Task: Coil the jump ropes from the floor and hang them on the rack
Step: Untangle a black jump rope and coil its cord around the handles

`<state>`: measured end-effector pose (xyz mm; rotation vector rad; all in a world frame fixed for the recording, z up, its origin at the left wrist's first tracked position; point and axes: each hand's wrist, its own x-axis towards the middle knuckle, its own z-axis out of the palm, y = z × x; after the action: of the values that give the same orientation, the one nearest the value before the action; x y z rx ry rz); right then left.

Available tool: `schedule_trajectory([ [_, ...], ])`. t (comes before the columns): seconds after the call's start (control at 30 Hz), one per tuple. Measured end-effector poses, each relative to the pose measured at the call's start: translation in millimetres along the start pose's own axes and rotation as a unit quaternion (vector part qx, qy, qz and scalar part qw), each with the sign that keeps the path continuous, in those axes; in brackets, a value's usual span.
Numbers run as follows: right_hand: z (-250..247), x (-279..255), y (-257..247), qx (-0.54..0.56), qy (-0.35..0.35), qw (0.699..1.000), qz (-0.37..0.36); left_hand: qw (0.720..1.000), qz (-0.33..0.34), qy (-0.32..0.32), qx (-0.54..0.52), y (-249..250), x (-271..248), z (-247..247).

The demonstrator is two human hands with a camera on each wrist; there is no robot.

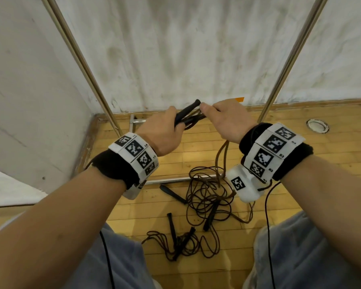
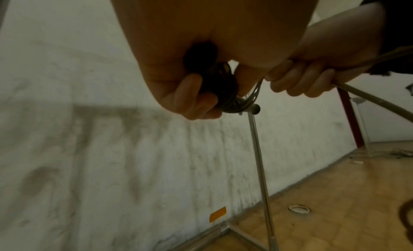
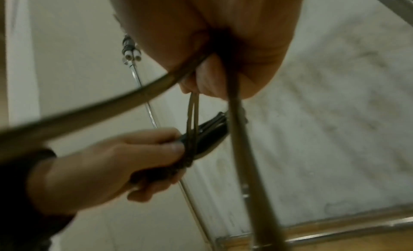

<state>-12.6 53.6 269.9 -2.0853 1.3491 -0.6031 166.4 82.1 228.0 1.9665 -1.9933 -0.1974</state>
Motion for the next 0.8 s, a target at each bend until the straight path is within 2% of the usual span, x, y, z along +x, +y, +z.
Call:
schedule_trajectory([
  [0.07,0,-3,-2,0.086,-0.036,0.996,0.012,1.000,0.013,-0.009,0.008,1,-4,4],
  [0.17,2,-7,-6,0.176,-0.089,0.980,0.015,0.999,0.006,0.011,0.037,5,-6,8],
  [0.23,2,-8,-8,0.201,-0.122,0.972,0.008,0.999,-0.016,0.024,0.035,5,-3,7],
  [0.3,0,-9,-6,0.171,-0.128,0.977,0.001,0.998,-0.039,0.025,0.041,2,0,5],
  [0.37,-3,-7,-1,0.057,-0.089,0.994,-0.022,0.997,-0.045,0.027,0.060,0,0,4],
  [0.47,-9,-1,6,-0.077,-0.015,0.996,-0.043,0.996,-0.037,0.011,0.078,4,-4,8],
  [0.63,-9,12,12,-0.098,0.088,0.991,-0.033,0.995,0.055,-0.033,0.081,15,-7,13],
  [0.8,-13,19,19,-0.040,0.082,0.996,-0.010,0.991,0.119,-0.037,0.046,18,-10,3],
])
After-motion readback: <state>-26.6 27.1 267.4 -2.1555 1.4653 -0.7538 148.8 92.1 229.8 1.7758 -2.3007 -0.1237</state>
